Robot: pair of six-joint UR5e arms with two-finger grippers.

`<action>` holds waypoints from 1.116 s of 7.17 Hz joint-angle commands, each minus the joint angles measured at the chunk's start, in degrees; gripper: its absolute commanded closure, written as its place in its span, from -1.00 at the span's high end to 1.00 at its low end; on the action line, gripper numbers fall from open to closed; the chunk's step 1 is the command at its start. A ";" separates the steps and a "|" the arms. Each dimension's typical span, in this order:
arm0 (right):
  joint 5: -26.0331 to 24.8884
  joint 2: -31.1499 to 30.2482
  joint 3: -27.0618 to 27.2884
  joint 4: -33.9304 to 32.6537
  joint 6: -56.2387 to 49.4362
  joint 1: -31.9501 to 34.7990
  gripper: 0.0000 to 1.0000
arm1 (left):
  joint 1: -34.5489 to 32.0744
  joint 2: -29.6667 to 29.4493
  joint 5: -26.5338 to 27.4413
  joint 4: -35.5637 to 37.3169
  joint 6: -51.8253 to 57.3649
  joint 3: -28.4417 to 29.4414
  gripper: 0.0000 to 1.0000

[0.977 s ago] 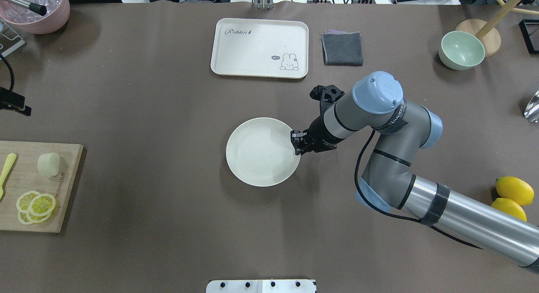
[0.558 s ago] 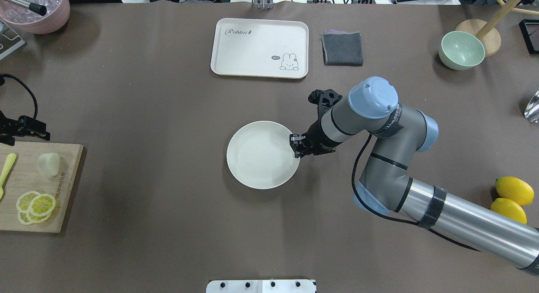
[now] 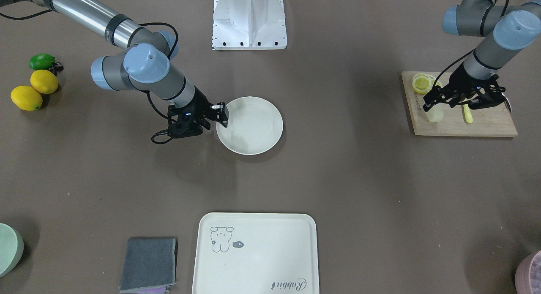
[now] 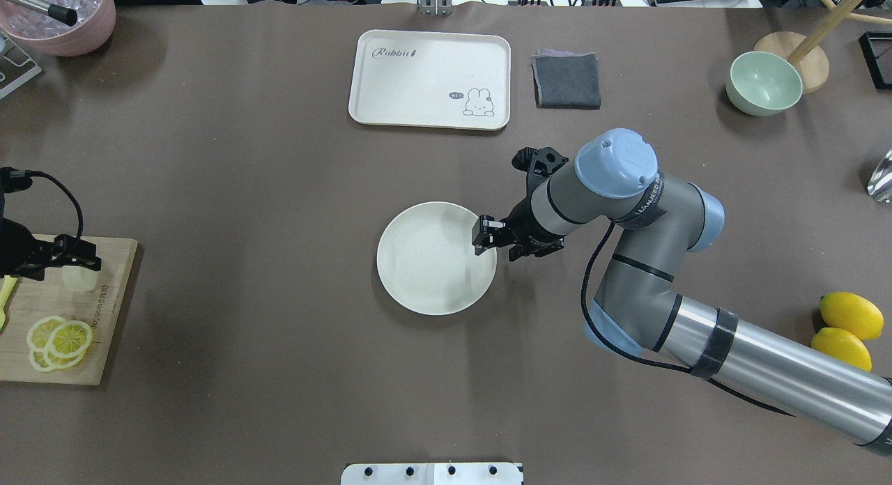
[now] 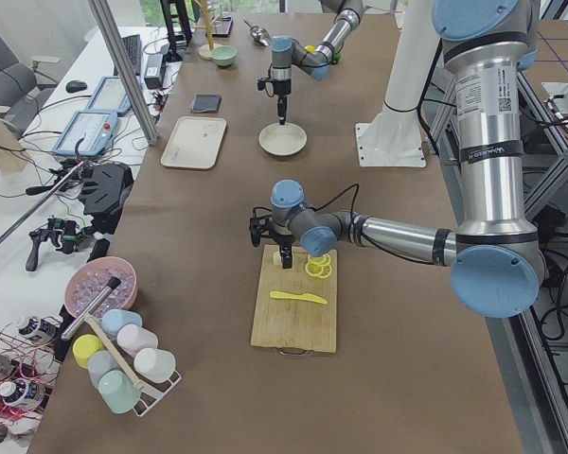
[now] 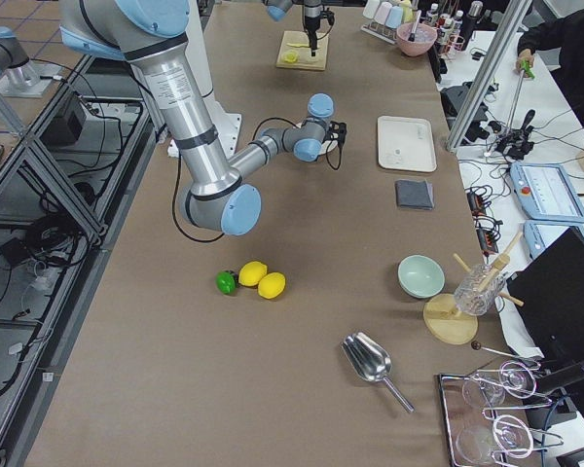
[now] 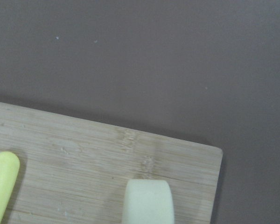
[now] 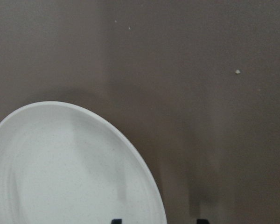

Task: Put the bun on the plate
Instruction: 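Release the plate and lift the right gripper away while the left gripper reaches the bun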

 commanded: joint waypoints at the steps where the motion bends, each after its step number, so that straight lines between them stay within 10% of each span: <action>1: -0.27 0.09 0.52 0.14 1.60 -0.02 0.99 | 1.21 0.47 1.24 -3.01 -0.62 2.18 0.74; 5: -0.18 0.00 2.10 0.14 4.32 0.94 0.99 | 1.30 0.21 1.24 -3.02 -0.71 2.36 -0.64; 8: 1.22 -2.00 4.90 -0.65 4.15 4.71 0.99 | 0.77 -0.32 0.81 -2.32 -0.80 -1.48 -0.78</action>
